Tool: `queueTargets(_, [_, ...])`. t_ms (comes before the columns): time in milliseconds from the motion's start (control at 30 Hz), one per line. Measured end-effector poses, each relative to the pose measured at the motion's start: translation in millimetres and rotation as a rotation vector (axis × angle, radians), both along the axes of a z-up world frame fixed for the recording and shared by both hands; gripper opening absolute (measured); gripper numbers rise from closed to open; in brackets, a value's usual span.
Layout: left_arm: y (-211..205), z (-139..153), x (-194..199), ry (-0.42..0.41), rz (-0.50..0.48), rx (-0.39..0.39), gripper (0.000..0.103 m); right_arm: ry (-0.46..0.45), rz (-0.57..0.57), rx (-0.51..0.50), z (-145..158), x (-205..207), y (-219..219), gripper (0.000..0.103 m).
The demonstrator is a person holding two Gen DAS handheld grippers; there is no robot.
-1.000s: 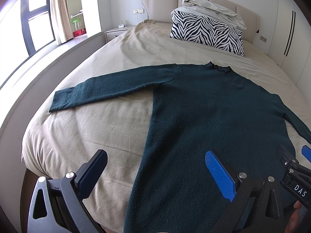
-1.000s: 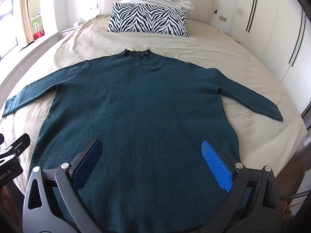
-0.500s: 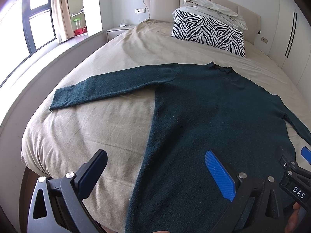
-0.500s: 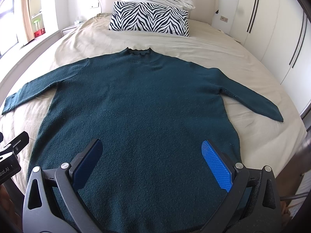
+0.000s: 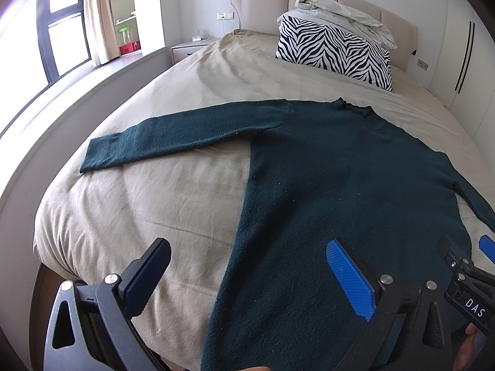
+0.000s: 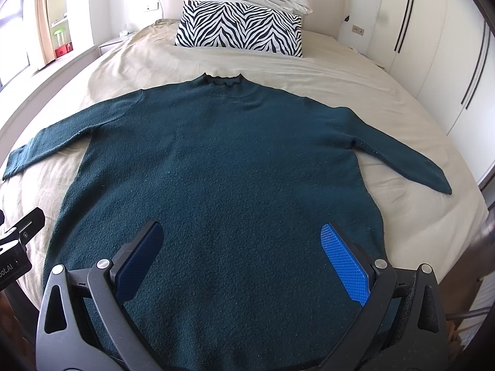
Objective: Fold small clothes
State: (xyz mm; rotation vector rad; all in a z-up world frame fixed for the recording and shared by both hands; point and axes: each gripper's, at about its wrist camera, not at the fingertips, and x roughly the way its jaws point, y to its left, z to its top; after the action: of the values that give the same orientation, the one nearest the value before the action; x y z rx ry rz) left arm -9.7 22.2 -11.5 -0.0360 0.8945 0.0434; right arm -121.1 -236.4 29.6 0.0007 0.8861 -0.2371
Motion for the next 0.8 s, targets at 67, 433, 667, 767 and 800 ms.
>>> queueTargets(67, [1,-1,0,0.000,0.002,-0.001,0.103,0.001,0.001,-0.001,0,0,2,0.103])
queueTargets(433, [3,-4,-1,0.009,0.009,-0.002,0.103,0.003,0.004,0.001,-4,-1,7,0.103])
queueTargets(667, [3,-6,-2,0.012,0.012,-0.002,0.103,0.009,0.005,0.007,-9,-1,7,0.103])
queueTargets(767, [4,-6,-2,0.009,0.014,0.002,0.103,0.010,0.005,0.009,-10,-1,7,0.103])
queueTargets(800, [3,-7,-2,0.006,0.014,0.005,0.103,0.010,0.005,0.010,-10,-1,7,0.103])
